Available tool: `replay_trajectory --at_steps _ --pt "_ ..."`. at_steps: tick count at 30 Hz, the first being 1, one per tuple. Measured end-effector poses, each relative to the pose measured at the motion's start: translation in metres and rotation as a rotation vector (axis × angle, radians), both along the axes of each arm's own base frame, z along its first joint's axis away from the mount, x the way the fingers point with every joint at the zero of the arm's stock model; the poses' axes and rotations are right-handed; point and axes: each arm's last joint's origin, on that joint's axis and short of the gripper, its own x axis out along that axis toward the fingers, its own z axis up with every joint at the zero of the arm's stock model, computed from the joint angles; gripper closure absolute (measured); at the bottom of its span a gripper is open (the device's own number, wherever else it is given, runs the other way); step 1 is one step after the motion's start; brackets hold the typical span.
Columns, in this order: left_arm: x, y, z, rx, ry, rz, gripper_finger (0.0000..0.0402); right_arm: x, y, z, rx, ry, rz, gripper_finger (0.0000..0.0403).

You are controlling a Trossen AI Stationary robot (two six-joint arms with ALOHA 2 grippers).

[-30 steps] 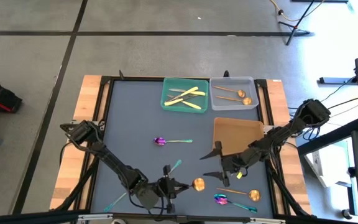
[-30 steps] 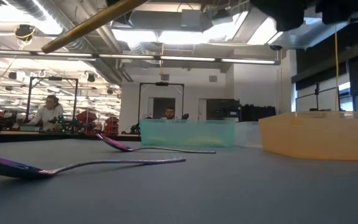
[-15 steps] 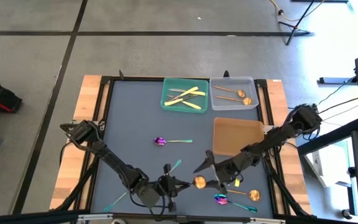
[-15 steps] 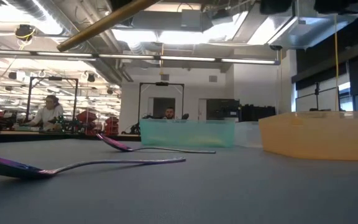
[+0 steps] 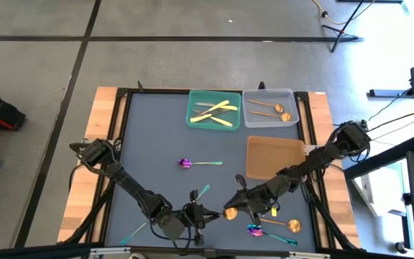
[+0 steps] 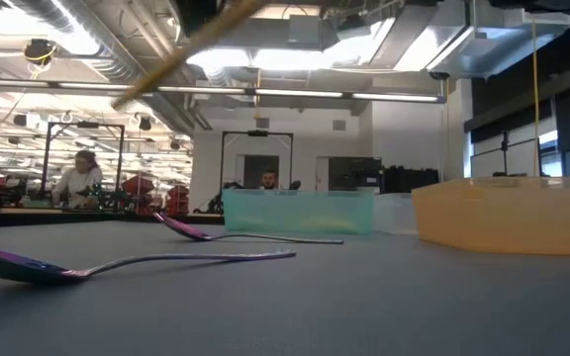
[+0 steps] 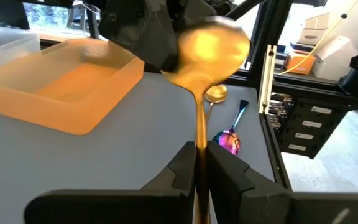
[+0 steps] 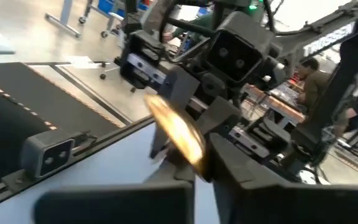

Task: Sort silverware by color (type)
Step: Put the gold spoon into the transparent bin

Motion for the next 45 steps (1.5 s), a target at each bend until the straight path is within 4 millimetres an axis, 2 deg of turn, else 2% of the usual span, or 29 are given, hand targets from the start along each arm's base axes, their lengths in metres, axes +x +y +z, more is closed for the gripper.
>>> replay_trajectory --at_steps 8,18,23,28,32,37,41,45 --pt "0.002 0.003 -0.001 -0.024 0.001 0.012 0.0366 0.0 -0.001 -0.001 -0.008 0.014 -0.048 0.0393" --pt "0.01 0.018 -0.005 0.003 0.044 0.046 0.0285 -0.001 -0.004 -0.009 -0.068 0.085 -0.125 0.04" --pt "0.001 0.015 -0.004 0.091 0.078 0.107 0.0278 -0.005 -0.012 -0.005 -0.125 0.131 -0.285 0.0399" --pt "-0.016 0.013 0.01 0.198 0.125 0.147 0.0278 -0.009 -0.022 0.006 -0.159 0.127 -0.425 0.0401" --pt "-0.027 0.019 0.018 0.242 0.196 0.15 0.0278 -0.008 -0.042 0.02 -0.156 0.112 -0.526 0.0401" --pt "-0.038 0.031 0.013 0.283 0.264 0.197 0.0278 -0.003 -0.08 0.031 -0.169 0.14 -0.661 0.0401" --pt "-0.048 0.052 0.004 0.288 0.307 0.227 0.0278 -0.003 -0.118 0.038 -0.188 0.177 -0.762 0.0401" --pt "-0.06 0.082 -0.002 0.219 0.363 0.185 0.0278 -0.006 -0.153 0.046 -0.184 0.2 -0.835 0.0401"
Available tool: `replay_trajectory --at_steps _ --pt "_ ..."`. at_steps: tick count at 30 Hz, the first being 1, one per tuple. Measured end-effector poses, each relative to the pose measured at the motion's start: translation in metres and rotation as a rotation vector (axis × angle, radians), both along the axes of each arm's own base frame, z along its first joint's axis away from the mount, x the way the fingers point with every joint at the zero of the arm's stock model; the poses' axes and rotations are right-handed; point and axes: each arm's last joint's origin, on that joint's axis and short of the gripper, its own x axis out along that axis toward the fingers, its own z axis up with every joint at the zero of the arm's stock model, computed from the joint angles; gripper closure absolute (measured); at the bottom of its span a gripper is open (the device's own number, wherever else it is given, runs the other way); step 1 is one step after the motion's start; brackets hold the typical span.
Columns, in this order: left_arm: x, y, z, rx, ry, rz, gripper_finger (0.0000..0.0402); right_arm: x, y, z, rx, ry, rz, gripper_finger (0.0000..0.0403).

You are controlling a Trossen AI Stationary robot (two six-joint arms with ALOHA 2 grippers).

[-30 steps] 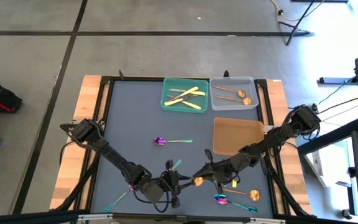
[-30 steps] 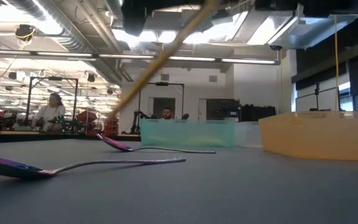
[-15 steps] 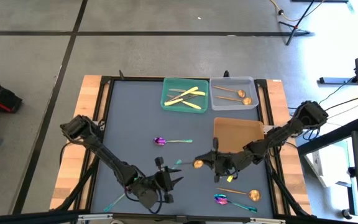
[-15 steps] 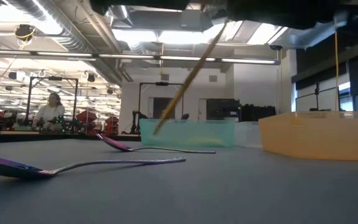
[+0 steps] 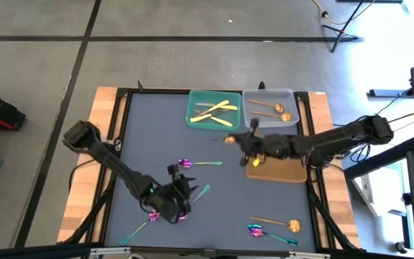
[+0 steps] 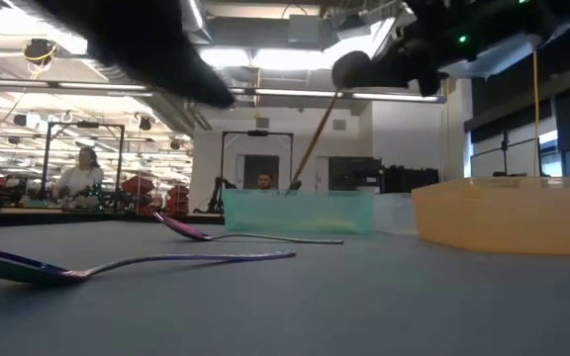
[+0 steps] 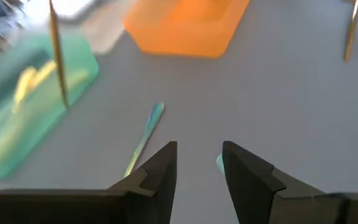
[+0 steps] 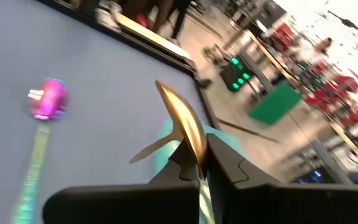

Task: Sort silverware by color (type)
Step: Put the gold spoon into the transparent bin

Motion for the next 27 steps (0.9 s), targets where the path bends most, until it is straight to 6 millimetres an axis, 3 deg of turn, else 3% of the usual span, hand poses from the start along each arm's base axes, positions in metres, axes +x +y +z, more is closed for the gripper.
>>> replay_trajectory --at_steps 12,19,27 --pt "-0.04 0.085 -0.017 -0.114 -0.198 -0.199 0.0278 -0.015 -0.084 0.002 -0.049 0.069 -0.315 0.04" --pt "-0.034 0.118 -0.017 -0.134 -0.205 -0.335 0.0278 -0.016 -0.093 0.009 -0.026 0.045 -0.221 0.04" --pt "-0.031 0.14 -0.018 -0.115 -0.181 -0.373 0.0278 -0.022 -0.095 0.055 -0.014 0.149 -0.357 0.04"
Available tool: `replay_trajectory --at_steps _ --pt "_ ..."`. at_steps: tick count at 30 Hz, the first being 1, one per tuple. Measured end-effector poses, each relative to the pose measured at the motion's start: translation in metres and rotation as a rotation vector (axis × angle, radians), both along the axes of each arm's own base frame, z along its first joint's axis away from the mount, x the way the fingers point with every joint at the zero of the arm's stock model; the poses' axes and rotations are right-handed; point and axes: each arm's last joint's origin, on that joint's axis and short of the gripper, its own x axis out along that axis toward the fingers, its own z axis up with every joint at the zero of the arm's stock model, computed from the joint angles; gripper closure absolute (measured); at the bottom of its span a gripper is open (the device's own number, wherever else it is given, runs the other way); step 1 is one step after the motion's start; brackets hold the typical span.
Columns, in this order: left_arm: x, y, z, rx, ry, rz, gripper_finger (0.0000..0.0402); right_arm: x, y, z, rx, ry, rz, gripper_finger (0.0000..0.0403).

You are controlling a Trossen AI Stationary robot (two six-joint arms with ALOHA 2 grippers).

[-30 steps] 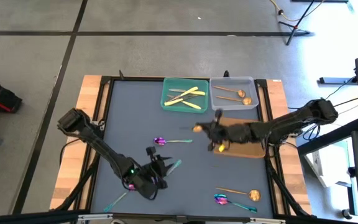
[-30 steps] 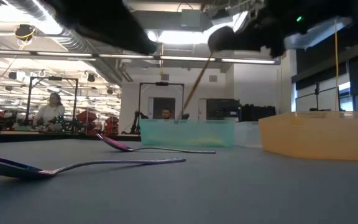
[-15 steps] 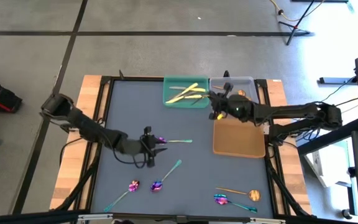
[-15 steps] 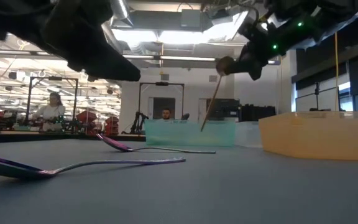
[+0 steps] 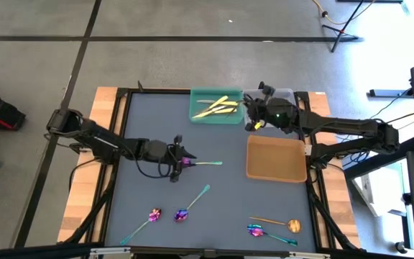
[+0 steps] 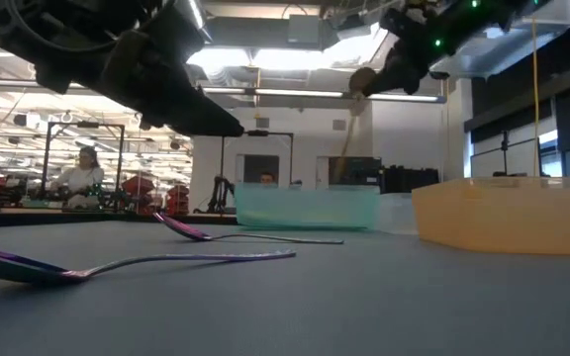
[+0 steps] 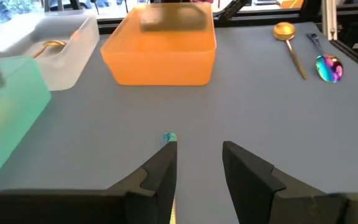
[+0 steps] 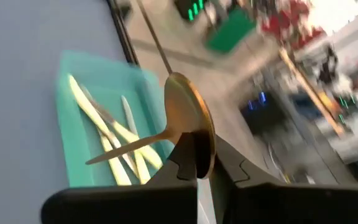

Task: Sort silverware by color (type)
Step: Put the gold spoon into the transparent bin

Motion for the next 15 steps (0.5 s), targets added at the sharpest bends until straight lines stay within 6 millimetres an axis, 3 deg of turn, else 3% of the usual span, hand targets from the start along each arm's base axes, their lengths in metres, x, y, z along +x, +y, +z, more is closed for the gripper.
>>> replay_trajectory --at_steps 5,10,15 --pt "0.001 0.008 -0.001 0.01 0.007 -0.008 0.0278 -0.006 -0.002 0.016 0.013 0.096 -0.138 0.0399" --pt "0.001 0.012 -0.001 -0.009 0.011 -0.048 0.0278 -0.004 0.002 0.015 0.082 0.095 0.033 0.0401" --pt "0.001 0.015 -0.001 -0.011 0.011 -0.037 0.0278 -0.003 0.002 0.015 0.102 0.073 0.036 0.0401"
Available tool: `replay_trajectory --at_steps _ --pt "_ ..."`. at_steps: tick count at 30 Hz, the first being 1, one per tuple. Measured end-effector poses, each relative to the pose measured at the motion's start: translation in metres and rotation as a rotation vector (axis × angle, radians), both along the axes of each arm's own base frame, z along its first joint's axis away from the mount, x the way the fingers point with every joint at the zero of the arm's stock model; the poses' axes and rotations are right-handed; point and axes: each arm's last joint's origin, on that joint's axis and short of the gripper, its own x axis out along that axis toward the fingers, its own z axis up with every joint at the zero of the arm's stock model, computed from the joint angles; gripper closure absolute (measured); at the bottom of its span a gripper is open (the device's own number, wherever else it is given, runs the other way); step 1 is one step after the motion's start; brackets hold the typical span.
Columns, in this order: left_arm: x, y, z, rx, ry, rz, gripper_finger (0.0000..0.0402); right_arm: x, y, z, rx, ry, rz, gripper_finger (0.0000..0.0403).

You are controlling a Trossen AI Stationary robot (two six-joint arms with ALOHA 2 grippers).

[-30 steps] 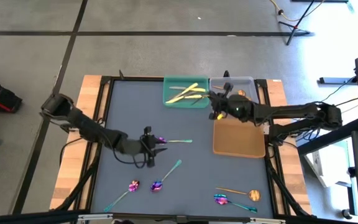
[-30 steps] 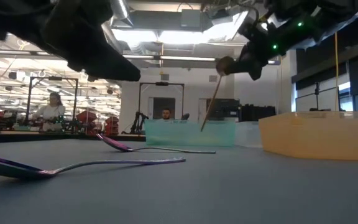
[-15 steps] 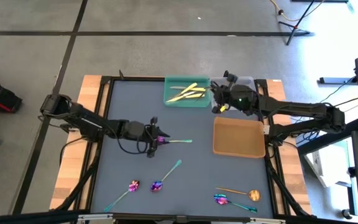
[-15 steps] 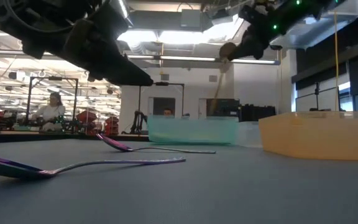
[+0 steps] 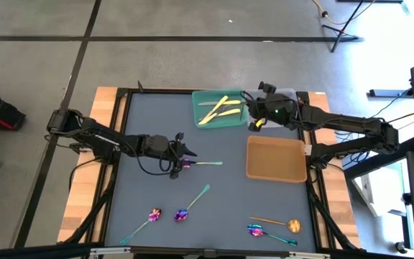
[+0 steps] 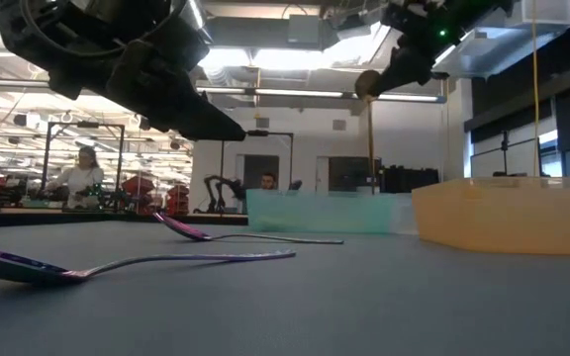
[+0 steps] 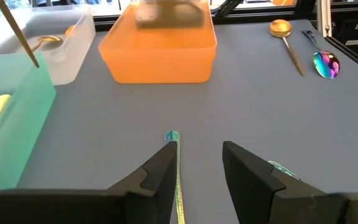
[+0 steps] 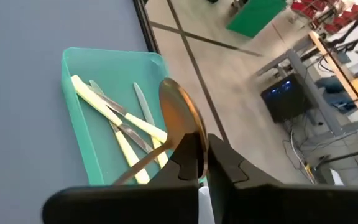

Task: Sort silverware by color (type)
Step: Put the gold spoon into the transparent bin

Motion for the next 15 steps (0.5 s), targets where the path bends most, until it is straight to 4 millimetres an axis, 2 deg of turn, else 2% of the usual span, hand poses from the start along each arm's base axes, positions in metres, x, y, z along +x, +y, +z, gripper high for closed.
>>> replay_trajectory --at_steps 3,6,9,15 --pt "0.0 0.0 0.0 -0.001 -0.001 0.001 0.0278 -0.001 0.0 0.006 0.028 -0.042 -0.029 0.0401" --pt "0.0 0.0 0.001 -0.002 -0.009 0.001 0.0278 0.001 0.005 0.026 0.079 -0.145 0.014 0.0401" --pt "0.0 0.0 0.001 -0.013 -0.009 0.005 0.0278 0.0 0.01 0.035 0.077 -0.112 0.007 0.0401" --pt "0.0 -0.005 0.001 -0.034 -0.007 -0.002 0.0278 -0.013 0.007 0.039 -0.048 0.019 -0.25 0.0401"
